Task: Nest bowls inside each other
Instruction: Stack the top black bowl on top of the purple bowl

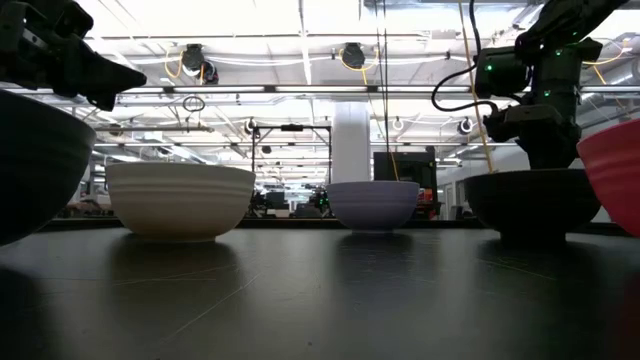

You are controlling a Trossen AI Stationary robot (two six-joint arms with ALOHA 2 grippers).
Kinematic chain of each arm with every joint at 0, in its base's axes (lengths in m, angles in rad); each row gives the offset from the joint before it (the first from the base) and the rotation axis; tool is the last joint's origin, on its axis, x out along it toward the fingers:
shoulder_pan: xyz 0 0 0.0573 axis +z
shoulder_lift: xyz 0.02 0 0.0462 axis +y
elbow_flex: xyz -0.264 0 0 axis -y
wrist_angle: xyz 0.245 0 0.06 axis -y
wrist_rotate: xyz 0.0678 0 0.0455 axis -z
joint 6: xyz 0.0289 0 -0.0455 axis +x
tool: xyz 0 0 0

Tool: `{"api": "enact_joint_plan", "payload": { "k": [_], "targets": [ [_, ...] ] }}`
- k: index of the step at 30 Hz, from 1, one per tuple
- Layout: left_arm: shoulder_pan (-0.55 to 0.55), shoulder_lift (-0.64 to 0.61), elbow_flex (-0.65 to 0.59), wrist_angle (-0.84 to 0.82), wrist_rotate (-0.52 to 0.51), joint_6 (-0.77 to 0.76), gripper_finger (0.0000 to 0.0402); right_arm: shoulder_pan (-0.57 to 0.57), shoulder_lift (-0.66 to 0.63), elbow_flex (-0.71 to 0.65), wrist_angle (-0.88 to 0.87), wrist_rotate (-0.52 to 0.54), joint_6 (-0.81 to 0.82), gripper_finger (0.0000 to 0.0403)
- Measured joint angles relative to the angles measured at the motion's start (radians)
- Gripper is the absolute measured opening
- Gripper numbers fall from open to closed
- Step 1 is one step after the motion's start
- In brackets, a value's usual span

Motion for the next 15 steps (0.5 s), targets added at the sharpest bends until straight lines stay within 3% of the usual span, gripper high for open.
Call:
{"api": "enact_joint_plan", "payload": {
  "k": [4, 15],
  "targets": [
    [0.000, 0.000, 0.000, -0.001, 0.000, -0.001, 0.0026, 0.000, 0.000, 0.000, 0.023, 0.000, -0.007, 0.0007],
    [0.000, 0.000, 0.000, -0.013, 0.000, -0.005, 0.0026, 0.000, -0.038, -0.001, 0.201, 0.003, -0.035, 0.0003]
  ]
}}
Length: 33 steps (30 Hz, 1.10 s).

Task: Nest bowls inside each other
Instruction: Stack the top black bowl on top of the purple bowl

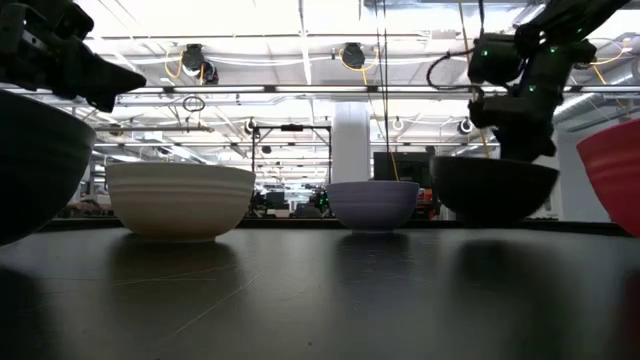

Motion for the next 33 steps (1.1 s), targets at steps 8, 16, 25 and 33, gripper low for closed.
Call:
{"api": "enact_joint_plan", "payload": {
  "k": [8, 16, 25, 33],
  "targets": [
    [0.000, 0.000, 0.000, -0.003, 0.001, -0.007, 0.0026, 0.001, -0.146, -0.008, 0.141, -0.005, -0.044, 0.0002],
    [0.000, 0.000, 0.000, -0.003, 0.001, -0.006, 0.0026, 0.022, -0.318, -0.156, 0.294, -0.032, 0.018, 0.0001],
    [0.000, 0.000, 0.000, 0.000, 0.001, -0.017, 0.0026, 0.069, -0.464, -0.338, 0.529, -0.088, 0.093, 0.0001],
    [0.000, 0.000, 0.000, 0.007, 0.001, -0.024, 0.0026, 0.105, -0.482, -0.411, 0.720, -0.088, 0.089, 0.0000]
  ]
}}
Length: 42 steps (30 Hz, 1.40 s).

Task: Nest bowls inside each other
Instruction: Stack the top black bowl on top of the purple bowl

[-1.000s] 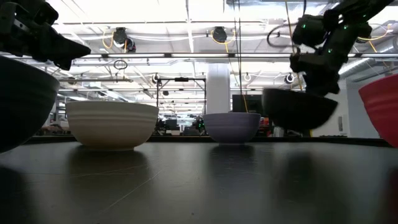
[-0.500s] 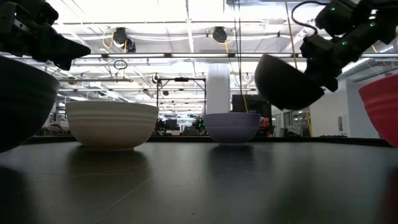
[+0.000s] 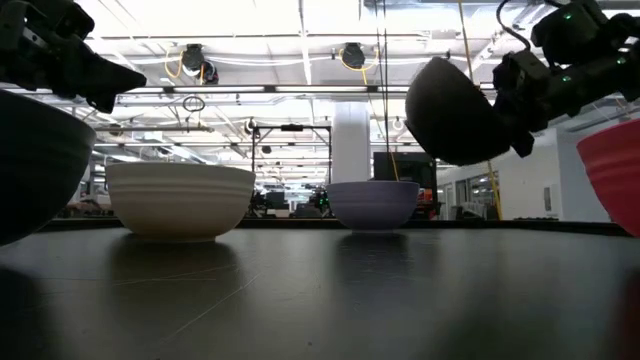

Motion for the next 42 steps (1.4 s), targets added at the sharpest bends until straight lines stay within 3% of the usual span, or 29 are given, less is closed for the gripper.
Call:
{"api": "enact_joint_plan", "payload": {
  "k": [7, 19, 24, 34, 42],
  "targets": [
    [0.000, 0.000, 0.000, 0.000, 0.021, -0.003, 0.0026, 0.023, 0.000, -0.072, 0.137, 0.002, -0.016, 0.0000],
    [0.000, 0.000, 0.000, 0.000, 0.026, -0.006, 0.0026, 0.023, 0.000, -0.095, 0.166, 0.004, -0.032, 0.0000],
    [0.000, 0.000, 0.000, 0.000, 0.026, -0.002, 0.0026, 0.023, 0.009, -0.095, 0.299, 0.003, -0.066, 0.0000],
    [0.000, 0.000, 0.000, -0.002, 0.026, -0.001, 0.0026, -0.015, 0.156, -0.092, 0.495, -0.021, -0.106, 0.0000],
    [0.000, 0.000, 0.000, -0.003, 0.034, 0.001, 0.0026, -0.074, 0.264, 0.009, 0.502, -0.071, -0.123, 0.0000]
  ]
}}
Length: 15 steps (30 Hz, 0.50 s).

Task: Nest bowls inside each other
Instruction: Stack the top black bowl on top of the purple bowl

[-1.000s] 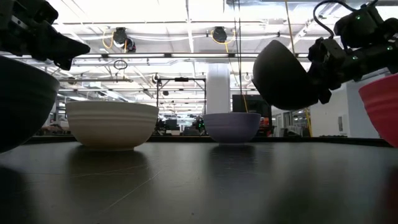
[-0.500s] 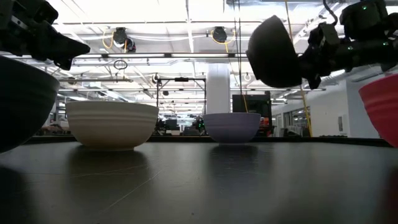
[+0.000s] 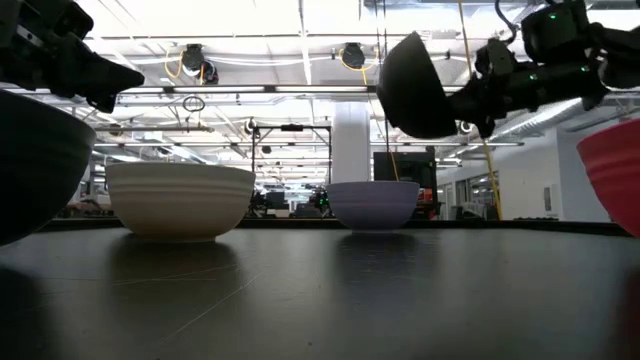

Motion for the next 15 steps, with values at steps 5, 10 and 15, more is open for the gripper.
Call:
{"api": "enact_joint_plan", "payload": {
  "k": [5, 10, 15],
  "targets": [
    [0.000, 0.000, 0.000, 0.000, 0.017, -0.001, 0.0026, -0.021, 0.062, 0.079, -0.029, -0.030, -0.019, 0.0000],
    [0.000, 0.000, 0.000, 0.000, 0.018, -0.001, 0.0026, -0.048, 0.143, 0.178, -0.096, -0.059, -0.037, 0.0000],
    [0.000, 0.000, 0.000, -0.001, 0.018, -0.001, 0.0026, -0.084, 0.232, 0.306, -0.257, -0.061, -0.081, 0.0000]
  ]
}}
